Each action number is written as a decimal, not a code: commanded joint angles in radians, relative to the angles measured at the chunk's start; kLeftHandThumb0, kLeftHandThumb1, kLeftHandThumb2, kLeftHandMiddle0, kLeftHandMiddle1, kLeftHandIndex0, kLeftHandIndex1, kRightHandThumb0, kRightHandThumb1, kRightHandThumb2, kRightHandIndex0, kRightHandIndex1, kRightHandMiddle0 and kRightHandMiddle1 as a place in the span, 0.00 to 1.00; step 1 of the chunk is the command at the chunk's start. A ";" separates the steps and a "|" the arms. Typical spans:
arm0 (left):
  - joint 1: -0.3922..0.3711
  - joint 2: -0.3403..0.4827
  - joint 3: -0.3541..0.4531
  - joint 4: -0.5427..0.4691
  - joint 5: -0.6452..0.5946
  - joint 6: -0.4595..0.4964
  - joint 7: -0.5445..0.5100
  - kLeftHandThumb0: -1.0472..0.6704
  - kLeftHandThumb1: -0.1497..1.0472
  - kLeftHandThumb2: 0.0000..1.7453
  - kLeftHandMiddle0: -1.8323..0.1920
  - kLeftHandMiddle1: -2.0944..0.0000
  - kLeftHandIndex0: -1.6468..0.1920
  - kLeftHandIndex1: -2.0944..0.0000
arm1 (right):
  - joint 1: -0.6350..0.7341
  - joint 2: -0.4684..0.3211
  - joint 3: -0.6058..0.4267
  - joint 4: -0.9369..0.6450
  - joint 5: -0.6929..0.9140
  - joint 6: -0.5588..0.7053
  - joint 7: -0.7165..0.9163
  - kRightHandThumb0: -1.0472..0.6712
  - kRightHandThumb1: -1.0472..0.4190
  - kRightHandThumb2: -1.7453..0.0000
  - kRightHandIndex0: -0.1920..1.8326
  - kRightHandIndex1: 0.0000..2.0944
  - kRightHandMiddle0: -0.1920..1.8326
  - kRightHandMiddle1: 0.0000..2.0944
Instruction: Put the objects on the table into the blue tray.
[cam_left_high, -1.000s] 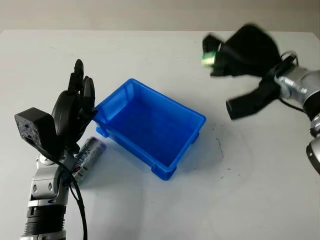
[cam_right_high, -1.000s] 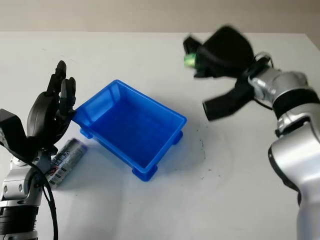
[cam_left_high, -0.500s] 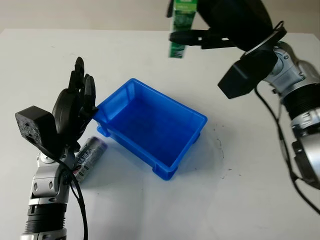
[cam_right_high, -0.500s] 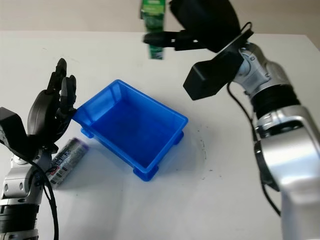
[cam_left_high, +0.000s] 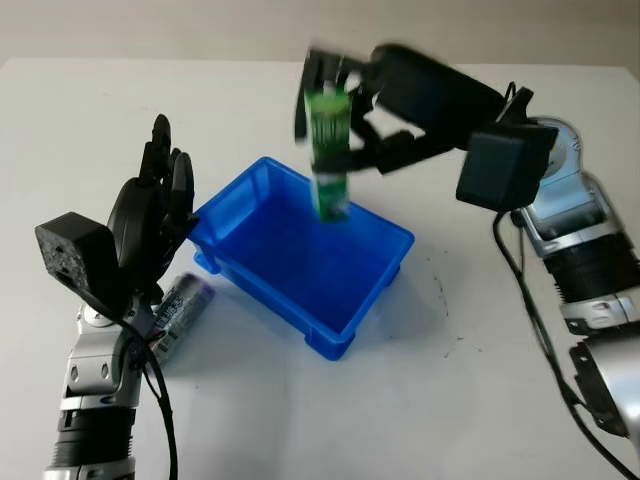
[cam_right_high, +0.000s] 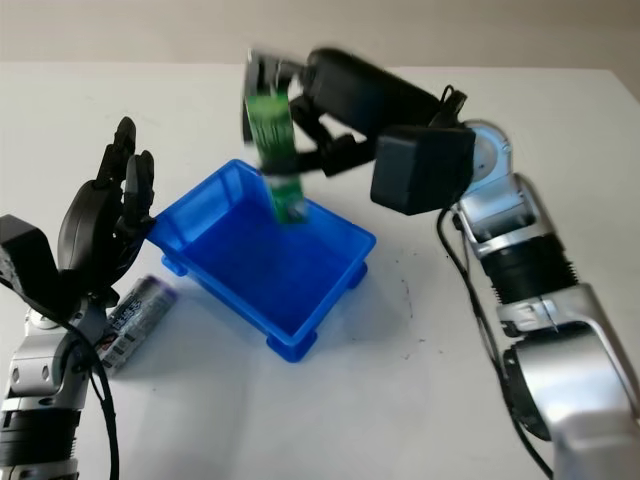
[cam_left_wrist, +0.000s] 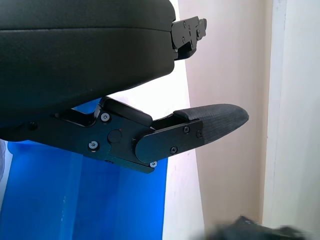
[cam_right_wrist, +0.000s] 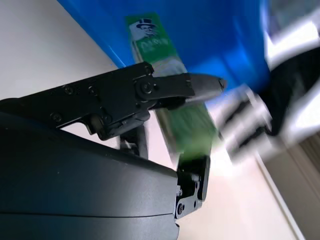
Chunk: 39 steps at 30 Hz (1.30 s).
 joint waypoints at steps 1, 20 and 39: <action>0.009 -0.001 0.005 -0.012 0.001 -0.009 0.003 0.16 1.00 0.39 1.00 1.00 1.00 1.00 | -0.013 -0.015 0.002 -0.031 -0.016 0.016 0.039 0.15 0.00 0.78 0.01 0.03 0.01 0.06; 0.007 -0.011 -0.002 0.008 0.000 -0.020 -0.008 0.16 1.00 0.38 1.00 1.00 1.00 1.00 | 0.010 0.084 -0.213 0.137 -0.106 -0.222 -0.480 0.09 0.00 0.74 0.00 0.00 0.00 0.00; 0.004 0.003 0.003 -0.001 0.020 -0.012 -0.009 0.16 1.00 0.39 1.00 1.00 1.00 1.00 | 0.388 0.206 -0.414 0.001 0.162 0.062 -0.611 0.15 0.00 0.67 0.00 0.00 0.00 0.00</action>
